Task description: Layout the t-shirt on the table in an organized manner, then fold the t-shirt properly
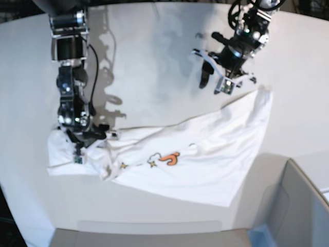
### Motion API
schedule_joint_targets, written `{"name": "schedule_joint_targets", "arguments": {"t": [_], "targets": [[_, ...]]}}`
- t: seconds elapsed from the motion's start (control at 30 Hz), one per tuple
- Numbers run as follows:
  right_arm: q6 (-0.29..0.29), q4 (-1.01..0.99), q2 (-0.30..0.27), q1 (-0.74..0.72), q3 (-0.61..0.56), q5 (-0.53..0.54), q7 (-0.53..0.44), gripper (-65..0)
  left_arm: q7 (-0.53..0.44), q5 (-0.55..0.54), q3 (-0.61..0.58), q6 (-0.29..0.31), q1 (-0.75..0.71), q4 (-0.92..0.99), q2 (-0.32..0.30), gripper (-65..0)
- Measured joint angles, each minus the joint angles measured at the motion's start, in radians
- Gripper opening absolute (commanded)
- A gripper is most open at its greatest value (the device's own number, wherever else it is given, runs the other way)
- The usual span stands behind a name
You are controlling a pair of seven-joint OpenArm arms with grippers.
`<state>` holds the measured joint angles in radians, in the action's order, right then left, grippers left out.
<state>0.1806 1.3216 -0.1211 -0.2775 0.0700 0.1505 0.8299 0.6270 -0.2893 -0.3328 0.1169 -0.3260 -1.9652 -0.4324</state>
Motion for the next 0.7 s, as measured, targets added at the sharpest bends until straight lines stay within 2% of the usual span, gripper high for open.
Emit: {"name": "schedule_joint_targets", "arguments": {"t": [0.2,0.4,0.43,0.53,0.63,0.7], "targets": [[-0.001,-0.023,0.003,-0.031,-0.061,-0.001,-0.004,-32.1,-0.001,0.0,0.0,0.0,0.027,0.0,0.0,-39.4],[-0.001,-0.115,0.005,-0.075,-0.068,0.0,-0.014,-34.1,0.0,0.0,0.0,0.0,0.023,0.0,0.0,-39.4],[-0.001,-0.124,0.005,-0.079,-0.068,0.0,-0.022,-35.9,0.0,0.0,0.0,0.0,0.028,0.0,0.0,-39.4],[-0.001,-0.146,0.006,-0.084,-0.068,0.003,-0.023,-47.3,0.0,0.0,0.0,0.0,0.043,0.0,0.0,-39.4],[-0.001,-0.144,0.014,-0.083,-0.067,0.003,-0.023,-62.4,0.0,0.0,0.0,0.0,0.043,0.0,0.0,-39.4],[0.001,-0.138,0.034,-0.082,-0.058,-0.009,-0.024,-65.0,0.0,0.0,0.0,0.0,0.042,0.0,0.0,-39.4]]}}
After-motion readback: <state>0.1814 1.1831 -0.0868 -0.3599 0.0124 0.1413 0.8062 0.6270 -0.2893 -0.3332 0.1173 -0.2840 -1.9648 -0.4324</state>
